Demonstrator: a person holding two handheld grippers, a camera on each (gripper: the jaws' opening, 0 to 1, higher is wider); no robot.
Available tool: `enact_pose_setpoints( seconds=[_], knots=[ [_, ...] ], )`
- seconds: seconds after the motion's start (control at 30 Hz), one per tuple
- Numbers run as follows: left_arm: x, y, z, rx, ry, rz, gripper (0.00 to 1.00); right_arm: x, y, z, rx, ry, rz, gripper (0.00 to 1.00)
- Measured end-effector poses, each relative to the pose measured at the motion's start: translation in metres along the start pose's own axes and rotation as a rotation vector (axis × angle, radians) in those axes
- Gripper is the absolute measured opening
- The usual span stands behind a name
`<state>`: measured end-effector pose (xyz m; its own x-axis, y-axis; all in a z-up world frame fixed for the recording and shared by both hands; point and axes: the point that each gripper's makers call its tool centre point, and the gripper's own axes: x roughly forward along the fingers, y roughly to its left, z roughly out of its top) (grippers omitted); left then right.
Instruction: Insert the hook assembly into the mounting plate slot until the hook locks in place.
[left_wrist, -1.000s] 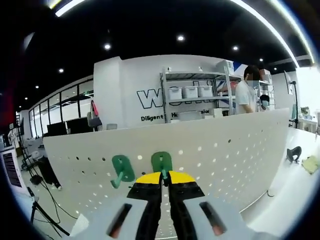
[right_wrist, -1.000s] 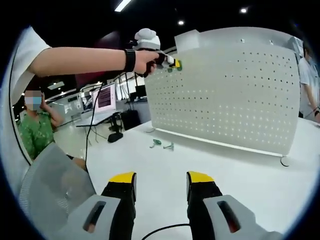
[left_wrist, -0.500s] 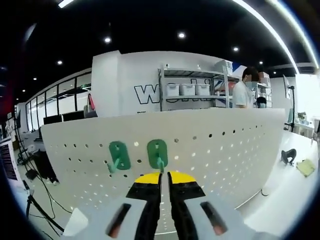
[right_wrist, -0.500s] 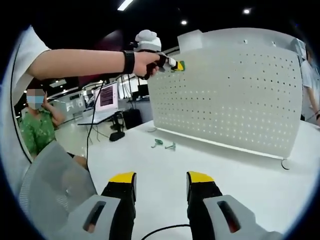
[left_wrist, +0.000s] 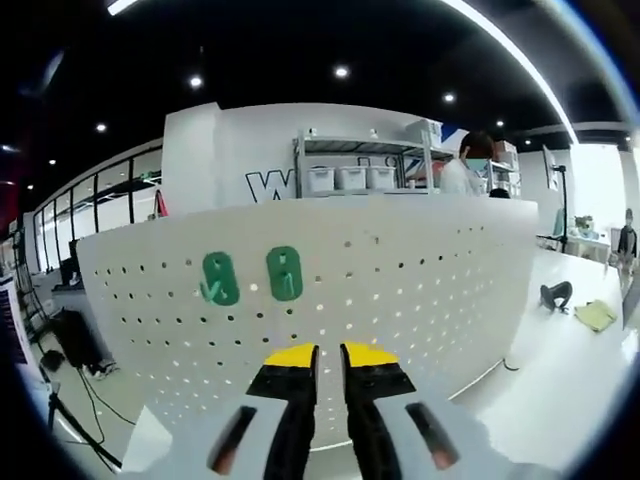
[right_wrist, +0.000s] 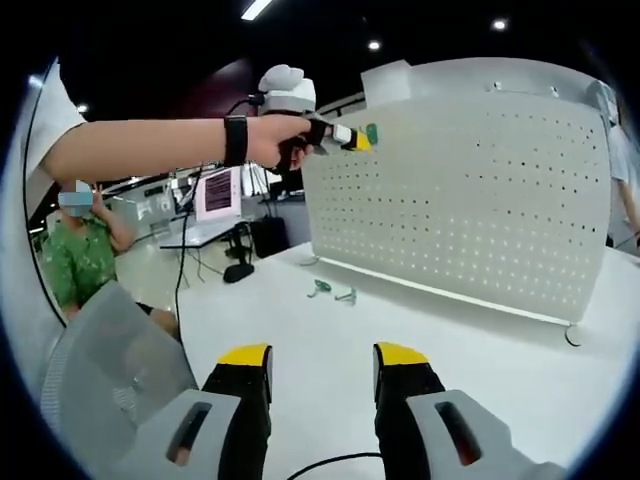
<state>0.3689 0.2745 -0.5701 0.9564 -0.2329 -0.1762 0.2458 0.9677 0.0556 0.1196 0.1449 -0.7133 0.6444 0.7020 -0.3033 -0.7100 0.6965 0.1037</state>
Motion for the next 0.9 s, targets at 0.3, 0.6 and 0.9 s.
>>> enact_pose_setpoints(
  seconds=[0.3, 0.6, 0.9],
  knots=[
    [-0.021, -0.02, -0.019, -0.023, -0.003, -0.092, 0.13, 0.001, 0.001, 0.001, 0.001, -0.003, 0.0, 0.41],
    [-0.047, -0.031, -0.03, -0.033, -0.022, -0.167, 0.14, 0.002, 0.001, 0.001, 0.009, -0.005, -0.011, 0.42],
    [-0.079, -0.047, -0.035, -0.04, -0.063, -0.281, 0.18, 0.002, 0.006, 0.003, -0.003, -0.001, -0.007, 0.42]
  ],
)
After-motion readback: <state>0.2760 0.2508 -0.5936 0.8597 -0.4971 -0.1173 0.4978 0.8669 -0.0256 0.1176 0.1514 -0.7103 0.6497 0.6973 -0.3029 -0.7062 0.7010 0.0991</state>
